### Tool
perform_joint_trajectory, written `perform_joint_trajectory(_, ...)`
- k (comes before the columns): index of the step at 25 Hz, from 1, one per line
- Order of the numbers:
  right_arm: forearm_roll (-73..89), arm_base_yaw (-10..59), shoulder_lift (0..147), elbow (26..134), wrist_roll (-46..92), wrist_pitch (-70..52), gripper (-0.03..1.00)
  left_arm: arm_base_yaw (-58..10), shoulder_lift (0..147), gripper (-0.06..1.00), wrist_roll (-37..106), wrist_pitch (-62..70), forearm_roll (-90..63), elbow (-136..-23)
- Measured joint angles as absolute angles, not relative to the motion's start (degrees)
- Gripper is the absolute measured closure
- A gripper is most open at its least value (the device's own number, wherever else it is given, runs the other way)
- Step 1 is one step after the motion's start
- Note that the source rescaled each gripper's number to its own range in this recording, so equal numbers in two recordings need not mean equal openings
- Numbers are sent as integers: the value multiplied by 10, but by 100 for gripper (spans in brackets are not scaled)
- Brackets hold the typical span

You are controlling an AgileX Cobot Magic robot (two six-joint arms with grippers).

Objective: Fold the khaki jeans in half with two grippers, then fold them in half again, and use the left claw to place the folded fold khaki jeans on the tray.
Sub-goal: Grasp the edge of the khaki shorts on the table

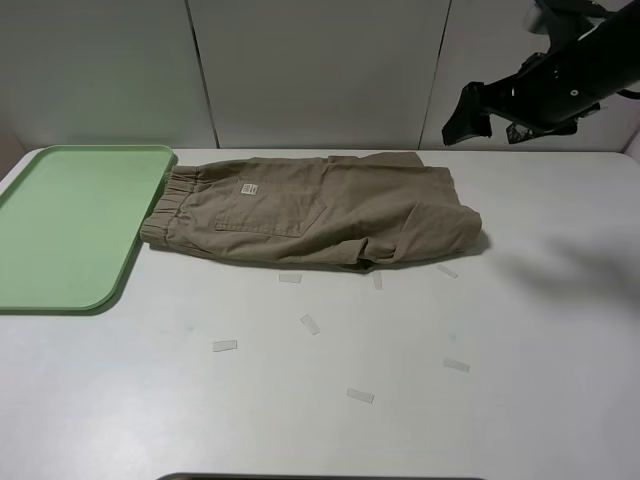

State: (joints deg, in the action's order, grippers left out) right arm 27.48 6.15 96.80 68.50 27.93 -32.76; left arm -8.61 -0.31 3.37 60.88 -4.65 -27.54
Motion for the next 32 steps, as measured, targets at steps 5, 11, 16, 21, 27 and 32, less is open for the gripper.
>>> perform_joint_trajectory(5,275,44,1047,759,282,-346,-3,-86,-3,-5,34,609,-46,-275)
perform_joint_trajectory(11,275,36,1131,816,290,-356,-3,-86,-3,-5,34,608,-46,-275)
perform_joint_trajectory(16,290,36,1196,860,301,-375,-3,-86,-3,-5,34,608,-46,-275)
perform_joint_trajectory(21,322,36,1249,888,331,-391,-3,-86,-3,-5,34,608,-46,-275)
perform_joint_trajectory(27,335,36,1275,892,363,-395,-3,-86,-3,-5,34,608,-46,-275)
perform_joint_trajectory(32,335,25,1287,893,371,-385,-3,-86,-3,-5,34,608,-46,-275)
